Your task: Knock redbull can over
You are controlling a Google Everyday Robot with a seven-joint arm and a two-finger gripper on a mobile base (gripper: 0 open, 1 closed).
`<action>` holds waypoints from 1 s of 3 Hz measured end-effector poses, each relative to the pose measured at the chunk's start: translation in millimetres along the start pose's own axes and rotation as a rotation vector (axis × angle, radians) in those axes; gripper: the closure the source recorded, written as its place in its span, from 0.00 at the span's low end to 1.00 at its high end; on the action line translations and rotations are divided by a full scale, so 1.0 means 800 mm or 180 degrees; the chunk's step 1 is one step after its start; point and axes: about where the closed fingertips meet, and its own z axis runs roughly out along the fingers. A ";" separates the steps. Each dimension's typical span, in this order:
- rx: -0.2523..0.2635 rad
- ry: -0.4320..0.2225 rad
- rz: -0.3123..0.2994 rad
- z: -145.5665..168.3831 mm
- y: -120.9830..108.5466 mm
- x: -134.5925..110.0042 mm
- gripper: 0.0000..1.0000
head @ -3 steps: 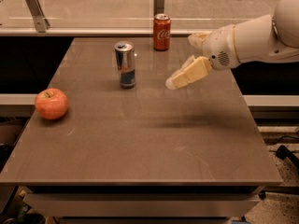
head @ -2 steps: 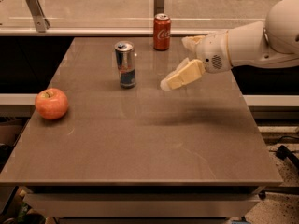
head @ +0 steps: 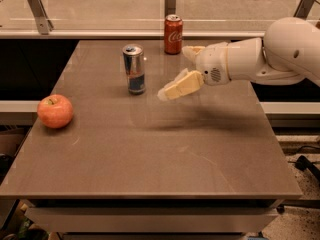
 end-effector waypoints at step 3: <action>-0.0092 -0.0317 0.0037 0.062 0.004 -0.008 0.00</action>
Offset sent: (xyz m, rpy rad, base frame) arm 0.0168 0.0411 -0.0185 0.1187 -0.0104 0.0110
